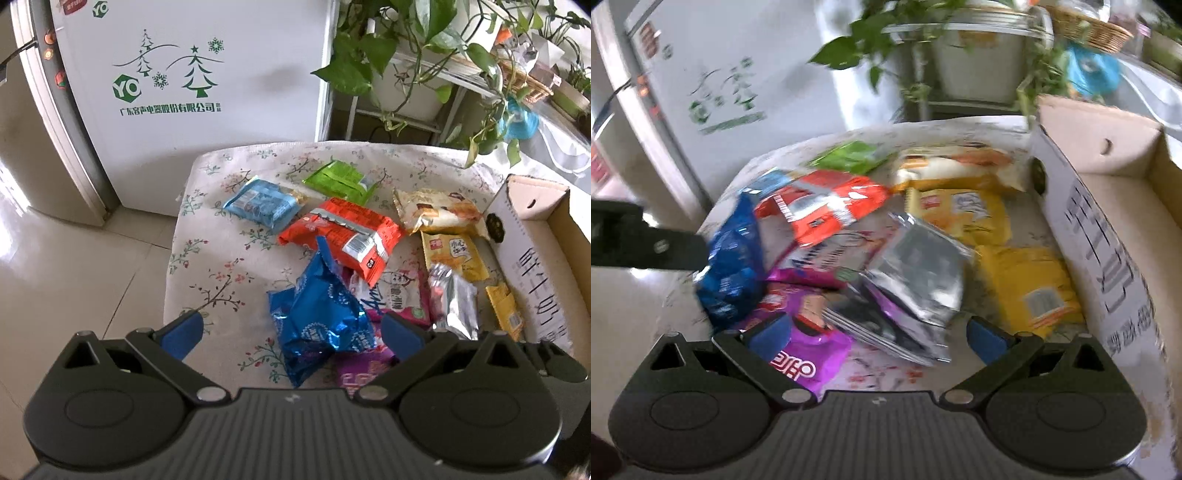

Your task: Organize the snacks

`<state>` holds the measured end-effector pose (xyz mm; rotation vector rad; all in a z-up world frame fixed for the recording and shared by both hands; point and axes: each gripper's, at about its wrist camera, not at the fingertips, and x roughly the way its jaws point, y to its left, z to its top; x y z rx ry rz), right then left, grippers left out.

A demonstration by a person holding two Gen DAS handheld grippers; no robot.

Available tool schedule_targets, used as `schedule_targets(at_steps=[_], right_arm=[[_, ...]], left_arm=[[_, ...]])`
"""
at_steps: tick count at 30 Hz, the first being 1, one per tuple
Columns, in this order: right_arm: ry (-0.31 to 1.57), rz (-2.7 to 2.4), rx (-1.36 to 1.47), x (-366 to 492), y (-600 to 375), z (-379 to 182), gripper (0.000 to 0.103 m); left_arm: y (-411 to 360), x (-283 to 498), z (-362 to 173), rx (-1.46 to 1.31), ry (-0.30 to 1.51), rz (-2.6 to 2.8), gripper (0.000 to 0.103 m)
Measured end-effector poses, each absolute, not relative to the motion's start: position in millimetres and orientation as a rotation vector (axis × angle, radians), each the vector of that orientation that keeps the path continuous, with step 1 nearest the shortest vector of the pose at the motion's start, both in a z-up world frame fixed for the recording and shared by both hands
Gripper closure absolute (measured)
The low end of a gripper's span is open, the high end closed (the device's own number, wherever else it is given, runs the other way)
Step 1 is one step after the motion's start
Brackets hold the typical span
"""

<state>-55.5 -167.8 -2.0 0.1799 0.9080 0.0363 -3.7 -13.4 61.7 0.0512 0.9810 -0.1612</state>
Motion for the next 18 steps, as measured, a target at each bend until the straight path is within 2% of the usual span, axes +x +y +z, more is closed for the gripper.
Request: schedule_targets(at_steps=[4, 12, 18], right_arm=[[0.947, 0.019, 0.105, -56, -156, 16, 0.000], [0.908, -0.035, 0.036, -48, -167, 57, 0.000], [0.927, -0.068, 0.147, -33, -182, 71, 0.000]], left_arm=[[-12, -3, 66, 0.042, 0.978, -0.163, 0.001], [-8, 1, 76, 0.018, 0.964, -0.152, 0.001], [-4, 6, 90, 0.010, 0.928, -0.139, 0.001]])
